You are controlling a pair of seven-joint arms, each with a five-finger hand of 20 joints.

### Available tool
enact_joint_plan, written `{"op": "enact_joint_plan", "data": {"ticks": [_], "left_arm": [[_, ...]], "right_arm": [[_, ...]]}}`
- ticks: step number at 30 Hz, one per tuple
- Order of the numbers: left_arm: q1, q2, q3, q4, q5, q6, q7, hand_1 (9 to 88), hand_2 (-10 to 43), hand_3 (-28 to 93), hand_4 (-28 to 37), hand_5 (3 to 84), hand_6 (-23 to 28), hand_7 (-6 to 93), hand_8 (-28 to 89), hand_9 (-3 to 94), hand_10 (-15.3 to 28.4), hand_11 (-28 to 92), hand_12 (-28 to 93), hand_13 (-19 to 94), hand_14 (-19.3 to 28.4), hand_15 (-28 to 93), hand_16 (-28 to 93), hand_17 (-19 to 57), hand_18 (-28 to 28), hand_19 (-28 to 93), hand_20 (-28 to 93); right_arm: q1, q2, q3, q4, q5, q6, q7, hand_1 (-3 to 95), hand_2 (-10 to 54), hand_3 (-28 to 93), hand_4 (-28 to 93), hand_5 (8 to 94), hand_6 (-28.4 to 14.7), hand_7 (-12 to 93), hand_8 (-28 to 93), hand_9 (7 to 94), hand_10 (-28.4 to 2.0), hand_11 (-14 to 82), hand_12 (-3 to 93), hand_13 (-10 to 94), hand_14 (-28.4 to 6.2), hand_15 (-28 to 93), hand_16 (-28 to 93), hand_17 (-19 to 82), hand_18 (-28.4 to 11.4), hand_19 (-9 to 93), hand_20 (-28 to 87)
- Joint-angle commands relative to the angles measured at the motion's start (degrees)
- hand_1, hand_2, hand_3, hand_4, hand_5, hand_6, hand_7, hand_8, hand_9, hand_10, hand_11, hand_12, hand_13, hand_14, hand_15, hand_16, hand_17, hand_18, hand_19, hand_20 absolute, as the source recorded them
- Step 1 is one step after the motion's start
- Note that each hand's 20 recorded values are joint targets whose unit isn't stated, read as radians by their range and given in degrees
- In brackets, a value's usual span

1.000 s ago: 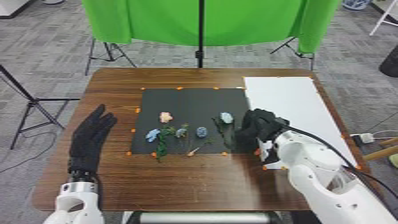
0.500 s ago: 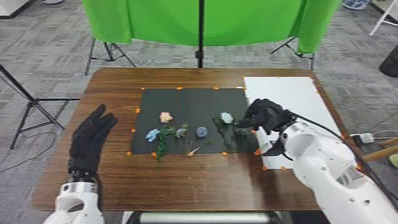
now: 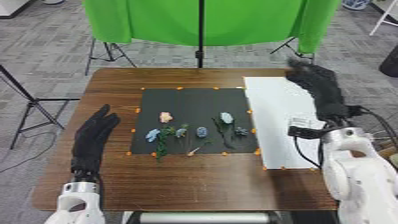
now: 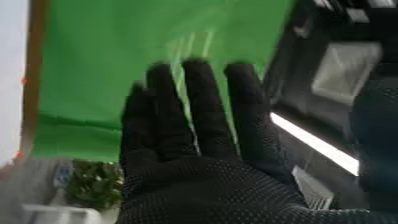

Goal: Arrange flowers

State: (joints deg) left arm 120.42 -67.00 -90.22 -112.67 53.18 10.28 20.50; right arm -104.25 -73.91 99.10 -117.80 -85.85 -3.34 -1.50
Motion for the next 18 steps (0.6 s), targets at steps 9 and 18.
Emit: {"op": "enact_joint_plan", "data": {"ticks": [9, 18], "left_arm": [[-0.4, 1.09, 0.84, -1.56, 2.33, 0.15, 2.8, 23.6, -5.3, 69, -20.8, 40.7, 2.9, 9.3, -4, 37.6, 11.0, 12, 15, 28, 11.8, 8, 5, 6.9, 10.4, 2, 21], [-1.3, 1.18, 0.61, -0.63, 2.31, -2.58, 3.57, 23.5, -5.2, 70, -20.9, 38.5, 2.6, 9.4, -4, 38.0, 11.2, 13, 15, 30, 12.5, 8, 5, 7.3, 10.3, 2, 21]], "right_arm": [[-7.7, -6.9, 4.5, 0.2, 11.0, -14.6, -1.4, 9.2, 3.2, 71, -16, 38.3, -1.0, 4, -6, 40.1, -14.6, 4.1, 12.3, 26, -9.0, 6, 11, 15, -12.0, 0, 26], [-7.7, -8.1, 5.8, 0.3, 9.1, -16.6, -2.2, 9.7, 3.9, 72, -15, 42.8, -1.3, 6, -6, 45.3, -15.1, 5.4, 12.7, 30, -10.0, 9, 10, 18, -10.2, 0, 25]]}}
